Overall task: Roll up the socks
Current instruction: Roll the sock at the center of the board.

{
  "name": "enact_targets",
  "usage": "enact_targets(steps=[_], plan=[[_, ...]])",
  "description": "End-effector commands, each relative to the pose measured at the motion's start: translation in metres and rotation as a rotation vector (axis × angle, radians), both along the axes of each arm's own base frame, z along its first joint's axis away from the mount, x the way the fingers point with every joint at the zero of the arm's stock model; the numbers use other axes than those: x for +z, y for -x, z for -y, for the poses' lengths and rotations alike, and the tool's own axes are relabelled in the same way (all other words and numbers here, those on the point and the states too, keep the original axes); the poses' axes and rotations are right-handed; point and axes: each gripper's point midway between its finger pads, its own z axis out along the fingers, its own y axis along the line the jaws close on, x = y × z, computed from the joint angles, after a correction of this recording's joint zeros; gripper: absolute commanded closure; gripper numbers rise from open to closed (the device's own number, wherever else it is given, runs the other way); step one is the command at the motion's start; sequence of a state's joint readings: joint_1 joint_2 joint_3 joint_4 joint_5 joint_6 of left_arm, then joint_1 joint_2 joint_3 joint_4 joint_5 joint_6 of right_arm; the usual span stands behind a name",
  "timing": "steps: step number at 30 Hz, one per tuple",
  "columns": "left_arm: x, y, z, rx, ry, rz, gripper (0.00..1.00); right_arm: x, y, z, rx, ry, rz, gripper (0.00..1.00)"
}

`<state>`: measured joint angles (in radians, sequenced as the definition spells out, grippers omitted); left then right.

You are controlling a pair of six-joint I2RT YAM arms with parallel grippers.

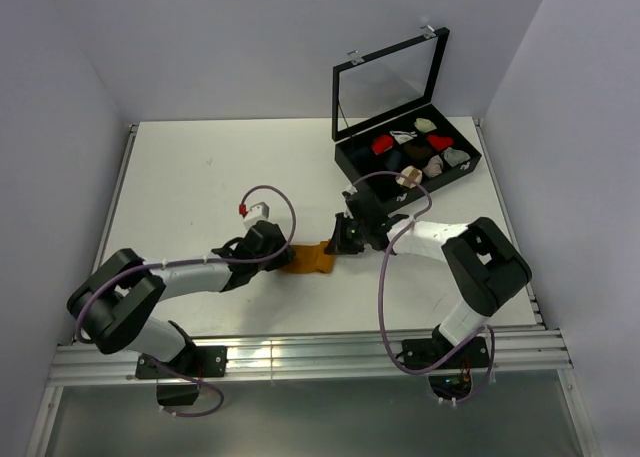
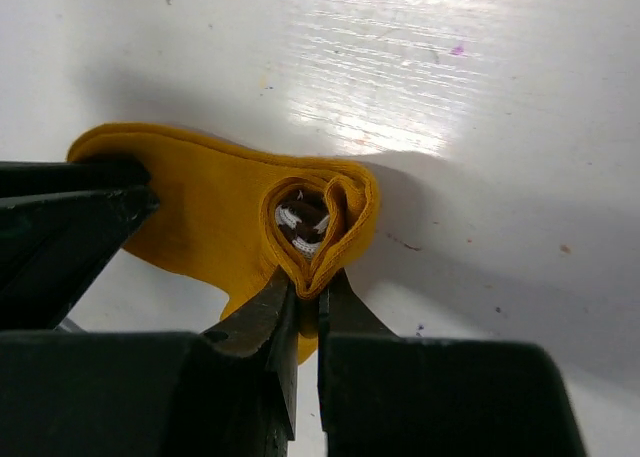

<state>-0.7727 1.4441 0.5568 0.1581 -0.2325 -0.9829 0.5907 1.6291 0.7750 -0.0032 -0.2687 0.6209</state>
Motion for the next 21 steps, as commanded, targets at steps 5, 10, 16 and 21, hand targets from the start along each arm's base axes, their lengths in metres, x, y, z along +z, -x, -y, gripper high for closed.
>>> enact_targets(steps=[5,10,16,21], plan=[[-0.001,-0.031,0.009,-0.035,-0.113,0.058,0.6,-0.006,0.008,0.041,0.027,0.251,-0.049,1.0],[-0.008,-0.045,0.018,-0.06,-0.147,0.065,0.6,-0.003,0.014,0.042,0.044,0.276,-0.078,1.0],[0.005,-0.05,0.031,-0.104,-0.104,0.121,0.58,-0.001,0.012,0.044,0.036,0.322,-0.135,1.0],[0.02,-0.05,0.04,-0.129,-0.081,0.169,0.55,0.0,0.008,0.04,0.049,0.396,-0.156,1.0]])
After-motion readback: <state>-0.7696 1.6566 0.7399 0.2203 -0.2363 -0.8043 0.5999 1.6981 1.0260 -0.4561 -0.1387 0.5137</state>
